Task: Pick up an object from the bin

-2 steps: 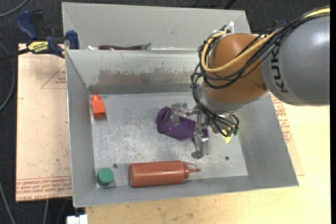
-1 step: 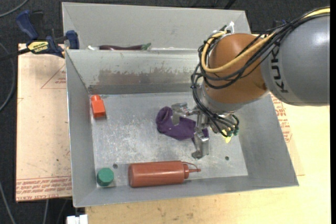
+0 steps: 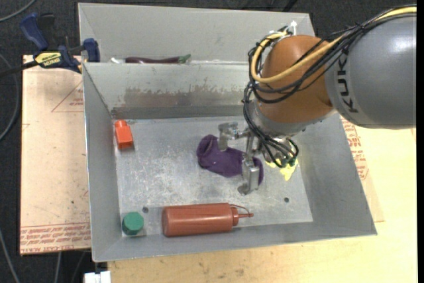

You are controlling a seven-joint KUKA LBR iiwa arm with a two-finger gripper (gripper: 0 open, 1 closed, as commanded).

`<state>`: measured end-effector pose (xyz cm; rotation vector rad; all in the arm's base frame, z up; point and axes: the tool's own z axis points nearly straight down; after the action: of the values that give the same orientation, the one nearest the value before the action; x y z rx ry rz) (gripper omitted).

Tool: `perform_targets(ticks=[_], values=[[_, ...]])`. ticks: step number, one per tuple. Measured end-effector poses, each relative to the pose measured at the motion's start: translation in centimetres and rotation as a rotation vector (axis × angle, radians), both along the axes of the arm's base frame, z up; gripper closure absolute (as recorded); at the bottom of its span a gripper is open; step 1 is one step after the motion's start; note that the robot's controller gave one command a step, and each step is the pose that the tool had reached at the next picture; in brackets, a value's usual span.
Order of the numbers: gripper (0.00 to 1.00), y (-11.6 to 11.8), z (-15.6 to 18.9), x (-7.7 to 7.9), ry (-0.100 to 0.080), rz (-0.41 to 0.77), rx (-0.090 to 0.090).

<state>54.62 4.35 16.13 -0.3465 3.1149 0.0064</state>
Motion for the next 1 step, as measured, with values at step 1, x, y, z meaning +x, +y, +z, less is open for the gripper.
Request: perform_targets(ticks=[1], values=[[0.0, 0.48, -0.59, 2.1, -0.003, -0.241, 0.002]])
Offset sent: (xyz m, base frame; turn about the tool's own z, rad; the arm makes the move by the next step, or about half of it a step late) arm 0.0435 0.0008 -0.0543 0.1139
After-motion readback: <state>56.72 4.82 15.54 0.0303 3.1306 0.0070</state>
